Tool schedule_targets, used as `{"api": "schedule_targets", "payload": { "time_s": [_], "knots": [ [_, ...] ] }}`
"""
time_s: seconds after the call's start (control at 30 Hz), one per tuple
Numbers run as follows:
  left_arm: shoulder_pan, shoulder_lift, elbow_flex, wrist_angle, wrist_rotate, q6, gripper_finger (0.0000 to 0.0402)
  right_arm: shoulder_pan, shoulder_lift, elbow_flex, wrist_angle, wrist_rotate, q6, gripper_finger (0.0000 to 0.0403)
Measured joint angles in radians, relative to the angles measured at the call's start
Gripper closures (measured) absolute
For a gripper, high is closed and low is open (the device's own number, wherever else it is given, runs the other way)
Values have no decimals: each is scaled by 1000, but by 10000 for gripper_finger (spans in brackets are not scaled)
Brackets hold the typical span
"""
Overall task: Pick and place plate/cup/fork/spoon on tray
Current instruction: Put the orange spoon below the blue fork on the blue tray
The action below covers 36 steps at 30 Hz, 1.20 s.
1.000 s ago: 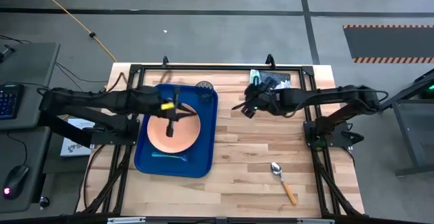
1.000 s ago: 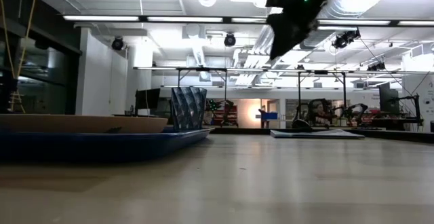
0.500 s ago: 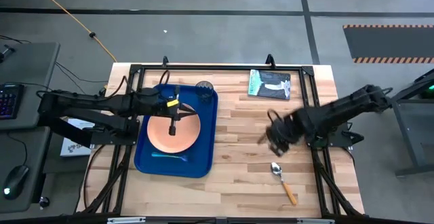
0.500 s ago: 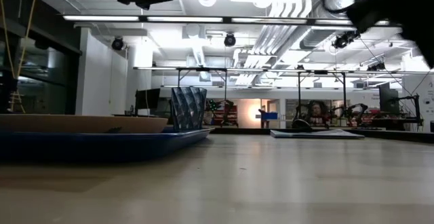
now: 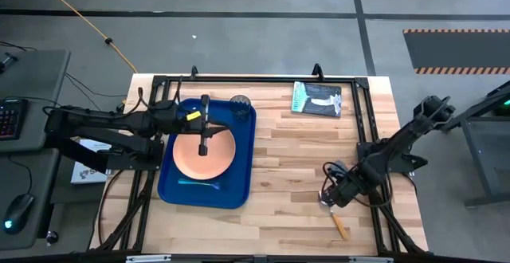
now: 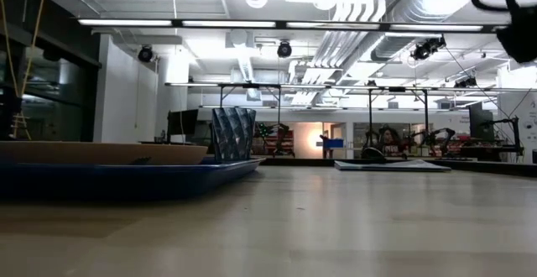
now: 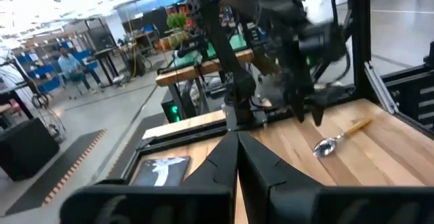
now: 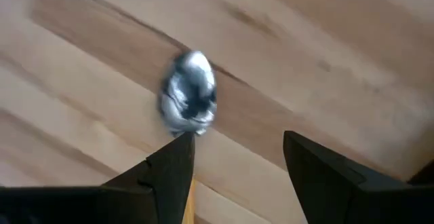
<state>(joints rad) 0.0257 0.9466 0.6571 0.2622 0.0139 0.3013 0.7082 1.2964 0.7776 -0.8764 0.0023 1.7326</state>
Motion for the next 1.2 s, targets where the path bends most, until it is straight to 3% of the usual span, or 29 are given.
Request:
{"api": "schedule_targets", "payload": {
  "time_s": [0.13, 0.3, 0.47, 0.8, 1.07, 1.2],
  "knots": [
    [0, 1, 0, -6, 0, -2, 401, 17, 0, -106, 210, -60, 22, 187],
    [0, 1, 0, -6, 0, 22, 401, 38, 0, -178, 461, -23, 22, 187],
    [0, 1, 0, -7, 0, 22, 401, 60, 11, -178, 459, 3, 41, 187],
    [0, 1, 0, -11, 0, 16, 401, 68, 144, -172, 482, -104, 89, 187],
    [0, 1, 0, -10, 0, 16, 401, 62, 157, -172, 476, -66, 115, 188],
    [0, 1, 0, -10, 0, 16, 401, 59, 159, -173, 462, -63, 154, 208]
  ]
}}
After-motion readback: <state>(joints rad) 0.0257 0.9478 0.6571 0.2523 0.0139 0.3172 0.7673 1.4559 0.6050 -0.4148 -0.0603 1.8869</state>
